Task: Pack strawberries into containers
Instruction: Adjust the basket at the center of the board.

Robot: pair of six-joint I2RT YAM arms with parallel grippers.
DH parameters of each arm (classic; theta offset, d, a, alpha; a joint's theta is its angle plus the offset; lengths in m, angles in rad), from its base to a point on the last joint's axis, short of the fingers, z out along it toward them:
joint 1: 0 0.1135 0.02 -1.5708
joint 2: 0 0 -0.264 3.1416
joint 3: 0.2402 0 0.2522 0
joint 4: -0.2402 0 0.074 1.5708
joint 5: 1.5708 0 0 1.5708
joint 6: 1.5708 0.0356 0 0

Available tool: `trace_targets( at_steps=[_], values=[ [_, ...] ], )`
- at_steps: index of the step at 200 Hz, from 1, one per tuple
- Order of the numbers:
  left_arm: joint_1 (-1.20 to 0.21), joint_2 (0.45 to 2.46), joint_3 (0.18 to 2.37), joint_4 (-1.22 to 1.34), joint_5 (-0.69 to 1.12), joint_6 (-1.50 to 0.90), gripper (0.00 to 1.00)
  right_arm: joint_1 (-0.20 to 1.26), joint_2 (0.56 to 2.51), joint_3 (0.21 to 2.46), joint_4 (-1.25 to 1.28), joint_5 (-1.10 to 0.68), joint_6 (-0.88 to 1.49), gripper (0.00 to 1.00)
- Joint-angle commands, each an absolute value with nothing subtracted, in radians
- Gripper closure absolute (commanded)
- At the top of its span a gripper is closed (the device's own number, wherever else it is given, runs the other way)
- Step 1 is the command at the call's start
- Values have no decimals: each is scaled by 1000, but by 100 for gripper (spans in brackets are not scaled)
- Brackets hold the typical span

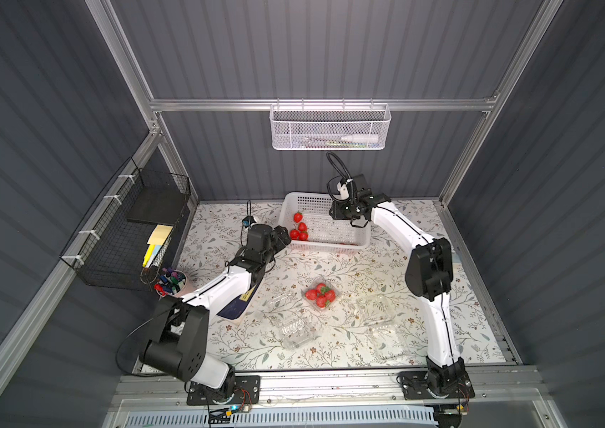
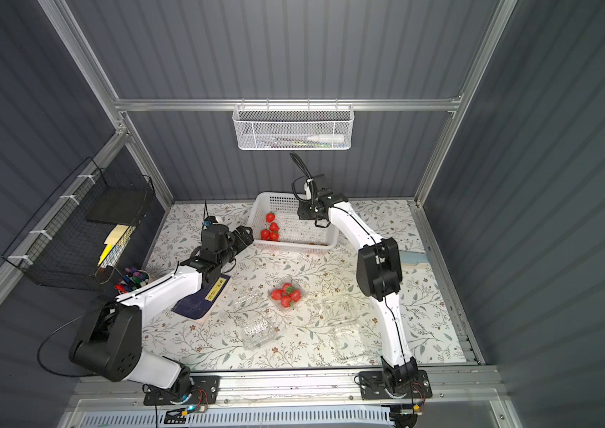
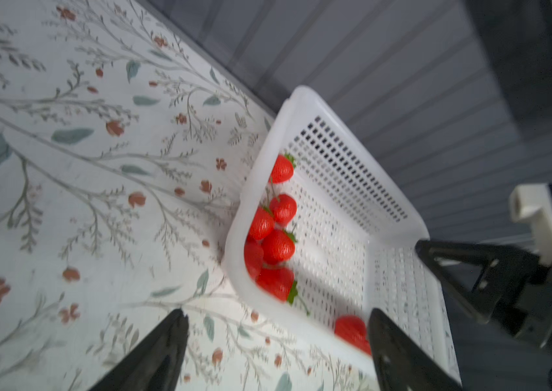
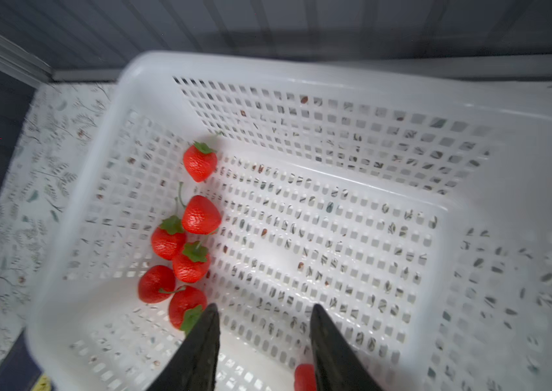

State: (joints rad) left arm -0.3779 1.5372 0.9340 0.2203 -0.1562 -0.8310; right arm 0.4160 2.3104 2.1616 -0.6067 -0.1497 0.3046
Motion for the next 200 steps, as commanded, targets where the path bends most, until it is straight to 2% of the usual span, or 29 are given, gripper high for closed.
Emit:
trace_targets(
  at_steps=[1,40,83,114,136,170,200],
  values=[
    [-338,1649,1005,287,-109,-789,16,432,2357,2243,-760,-183,202,58],
    [-321,1728,1041,356,-52,-782,16,515,2360,2216,-761,-195,94,59],
    [-318,1744,1050,364,-28,-781,13,561,2352,2160,-856,-269,109,61],
    [-317,1715,1045,359,-28,-780,12,576,2271,2017,-864,-274,130,63],
    [-316,1678,1030,352,-17,-778,6,576,2192,1918,-842,-303,129,63],
    [-317,1592,965,341,-2,-771,8,577,2106,1835,-850,-380,118,64],
    [-316,1526,902,335,0,-768,11,581,2107,1825,-721,-337,114,52]
  ],
)
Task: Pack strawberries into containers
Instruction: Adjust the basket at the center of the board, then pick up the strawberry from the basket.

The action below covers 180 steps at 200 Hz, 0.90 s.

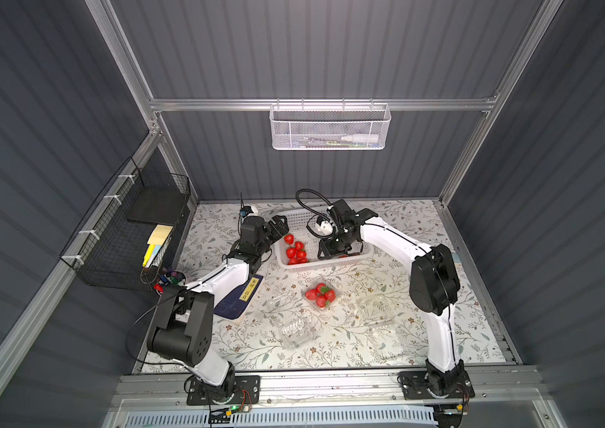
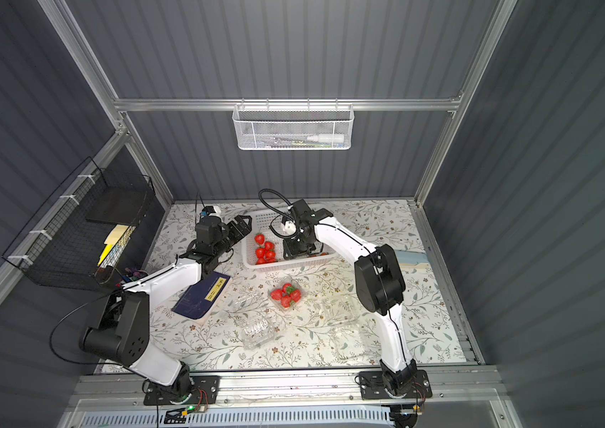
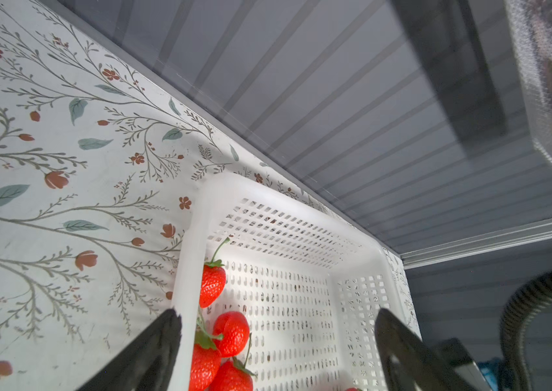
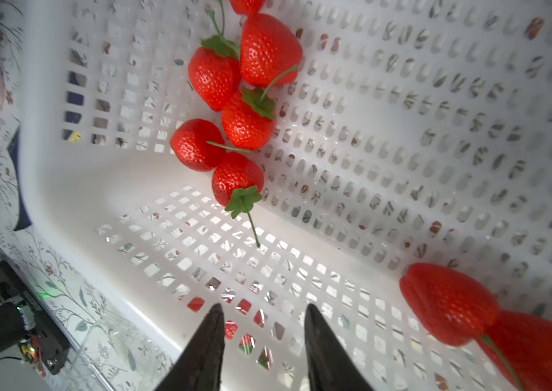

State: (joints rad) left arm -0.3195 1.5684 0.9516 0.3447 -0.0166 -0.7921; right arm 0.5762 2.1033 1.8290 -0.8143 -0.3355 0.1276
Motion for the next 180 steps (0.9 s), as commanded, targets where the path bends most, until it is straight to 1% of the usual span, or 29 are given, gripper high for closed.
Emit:
trace_targets(
  at_steps=[1,10,13,28,56,95,140,180],
  values=[
    [-316,1525,901,334,1,-767,11,581,2109,1828,-718,-336,114,51],
    [-316,1519,890,333,12,-767,13,587,2140,1862,-707,-325,111,48],
    [-317,1519,886,334,17,-766,13,588,2151,1879,-709,-285,110,47],
    [-316,1520,864,337,36,-764,14,603,2234,1976,-732,-206,100,43],
    [-316,1522,834,344,42,-763,14,628,2354,2090,-699,-152,93,41],
    [-317,1544,832,351,56,-756,14,656,2421,2108,-544,-103,94,41],
    [-316,1589,842,362,74,-749,14,664,2480,2110,-388,-63,62,37],
    [-317,1627,852,374,92,-742,15,665,2530,2149,-337,22,51,37]
  ],
)
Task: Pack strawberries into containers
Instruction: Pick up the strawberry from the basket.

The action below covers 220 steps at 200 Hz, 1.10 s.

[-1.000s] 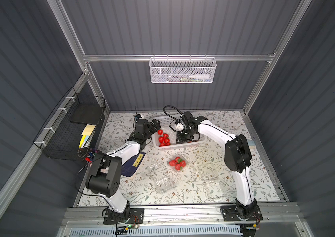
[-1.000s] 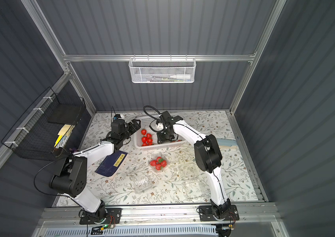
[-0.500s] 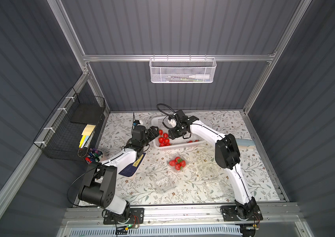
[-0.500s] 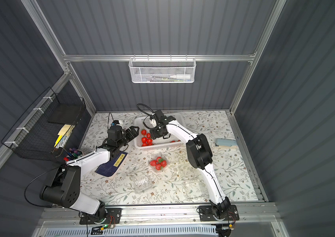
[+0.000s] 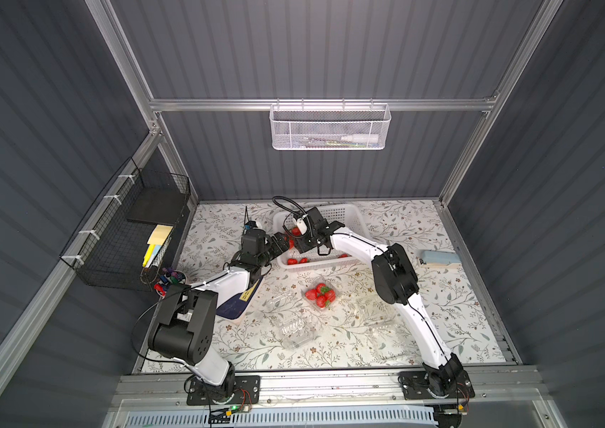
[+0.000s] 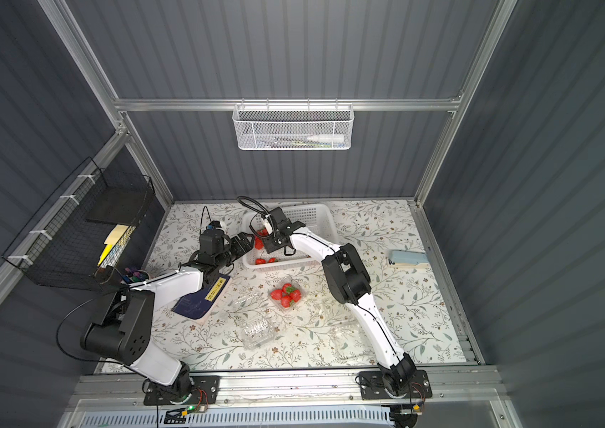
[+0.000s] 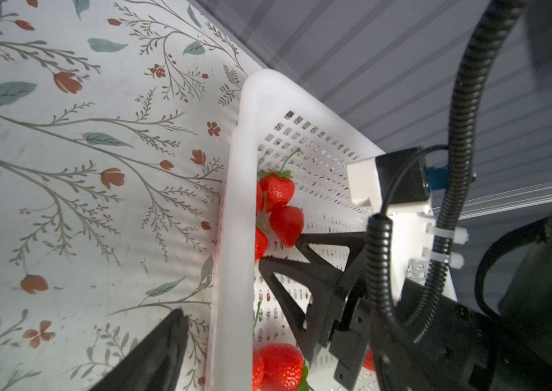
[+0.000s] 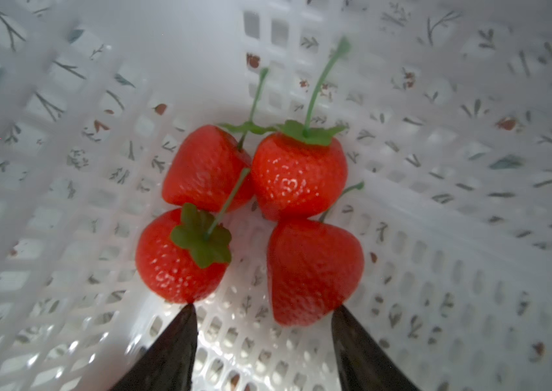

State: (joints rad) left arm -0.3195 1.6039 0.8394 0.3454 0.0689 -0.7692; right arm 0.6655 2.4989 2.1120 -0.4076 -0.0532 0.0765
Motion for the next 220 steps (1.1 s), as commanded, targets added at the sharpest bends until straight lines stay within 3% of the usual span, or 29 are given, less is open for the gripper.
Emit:
trace_targets(
  at_steps=[1,43,81,120,168,207,220],
  values=[
    [-317,1628,852,374,91,-742,15,666,2531,2148,-335,24,51,37],
    [-316,1658,866,379,101,-732,16,652,2570,2196,-316,84,72,32],
    [-316,1667,868,387,109,-727,16,626,2574,2188,-248,36,151,30],
    [-316,1673,877,384,122,-723,16,624,2580,2201,-266,14,158,39],
    [-316,1654,869,376,120,-720,16,617,2574,2156,-269,-12,187,42],
    [-316,1636,869,361,112,-720,16,616,2573,2149,-310,-20,197,37],
    [-316,1629,870,355,105,-719,16,614,2564,2136,-319,-19,192,42]
  ],
)
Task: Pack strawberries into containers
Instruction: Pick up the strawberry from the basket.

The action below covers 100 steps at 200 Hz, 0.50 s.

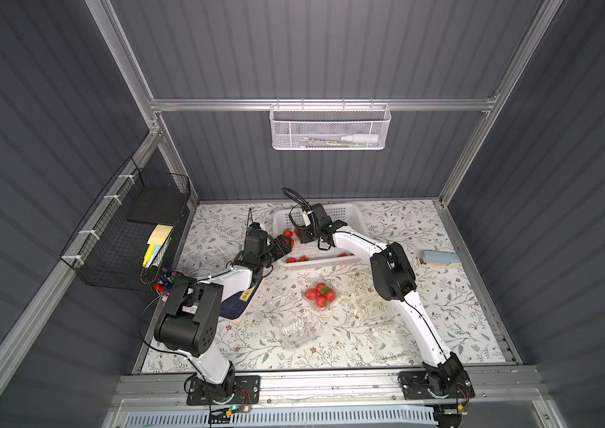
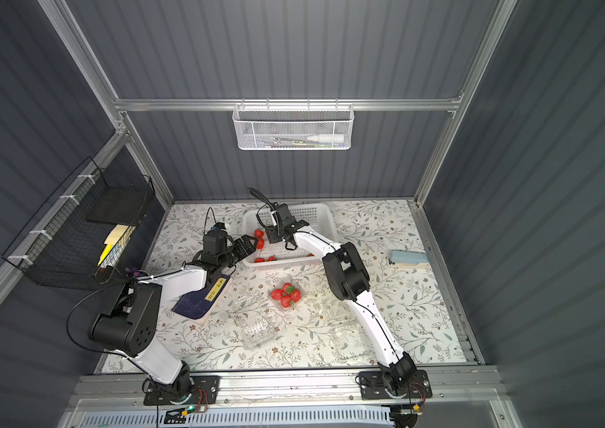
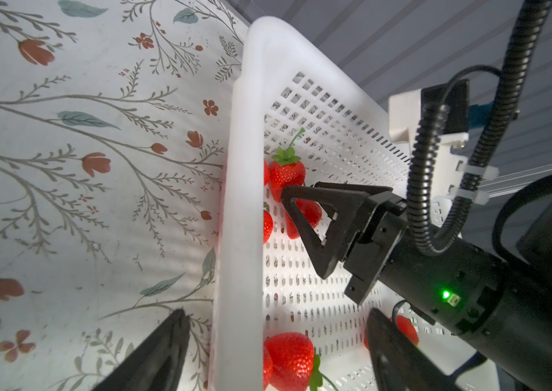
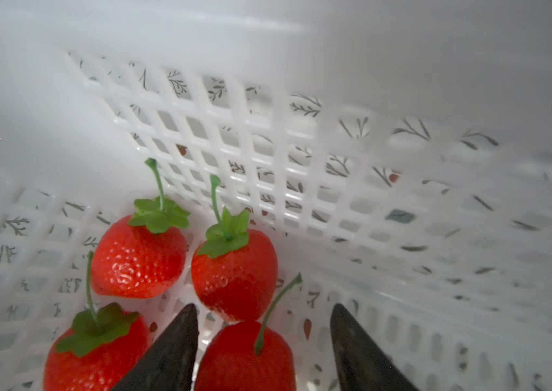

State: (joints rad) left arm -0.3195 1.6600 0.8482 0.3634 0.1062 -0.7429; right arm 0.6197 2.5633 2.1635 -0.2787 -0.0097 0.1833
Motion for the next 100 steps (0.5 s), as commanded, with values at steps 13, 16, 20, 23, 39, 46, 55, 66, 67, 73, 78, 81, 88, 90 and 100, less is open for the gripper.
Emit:
trace_targets(
  at_steps=[13,16,20,23,39,46,55,66,67,73,78,81,88,90,100],
  values=[
    [-316,1622,873,351,103,-719,16,615,2554,2114,-310,-25,193,50],
    [-316,1621,872,350,103,-719,16,615,2551,2108,-306,-25,193,51],
    [-316,1620,872,349,102,-719,16,614,2545,2099,-300,-26,195,54],
    [-316,1617,872,348,100,-718,16,615,2542,2093,-297,-28,196,55],
    [-316,1610,870,344,101,-719,16,615,2524,2072,-290,-29,201,58],
    [-316,1606,868,344,99,-719,16,615,2515,2062,-285,-29,202,58],
    [-316,1601,867,344,97,-719,16,615,2501,2048,-277,-29,204,60],
    [-316,1596,868,341,94,-719,16,613,2478,2024,-263,-27,206,65],
    [-316,1596,868,341,94,-718,16,614,2475,2022,-262,-27,206,65],
    [-316,1593,869,339,95,-719,16,612,2462,2012,-257,-30,207,68],
    [-316,1591,869,338,93,-718,16,610,2449,2001,-252,-36,208,70],
    [-316,1591,870,338,92,-718,16,609,2440,1995,-250,-39,209,71],
    [-316,1588,870,337,92,-719,16,607,2421,1979,-243,-44,211,71],
    [-316,1587,870,337,92,-718,16,607,2415,1974,-240,-43,212,71],
    [-316,1583,871,337,93,-719,16,602,2382,1948,-229,-48,213,74]
  ],
)
